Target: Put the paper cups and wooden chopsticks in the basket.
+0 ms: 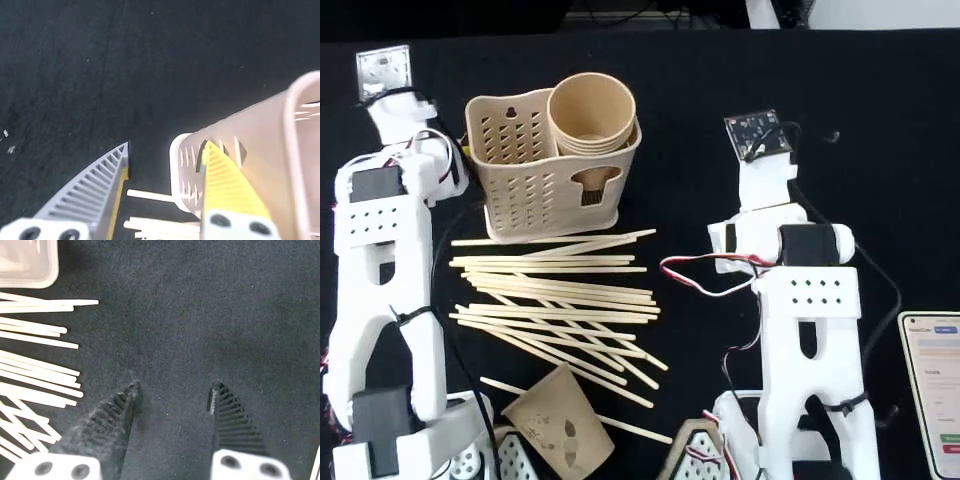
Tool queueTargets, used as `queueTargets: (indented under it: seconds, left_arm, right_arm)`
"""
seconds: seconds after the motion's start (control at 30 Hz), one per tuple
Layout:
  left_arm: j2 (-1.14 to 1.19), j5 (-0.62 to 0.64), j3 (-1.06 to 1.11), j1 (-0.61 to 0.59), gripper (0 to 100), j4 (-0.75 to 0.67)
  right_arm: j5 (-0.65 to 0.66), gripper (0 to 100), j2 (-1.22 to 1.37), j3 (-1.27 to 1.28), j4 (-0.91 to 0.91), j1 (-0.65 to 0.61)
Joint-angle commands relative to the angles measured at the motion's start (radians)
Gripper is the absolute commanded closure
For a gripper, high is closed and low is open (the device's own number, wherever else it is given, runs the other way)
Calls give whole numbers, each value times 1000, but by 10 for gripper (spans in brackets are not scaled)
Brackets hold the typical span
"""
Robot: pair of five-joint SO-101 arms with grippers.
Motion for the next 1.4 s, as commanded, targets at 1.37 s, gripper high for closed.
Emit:
queueTargets:
  seconds: [1.37]
  left_arm:
    - [-25,-262,-506,-188,762,841]
  right_arm:
    - [-3,781,-312,44,74,-6]
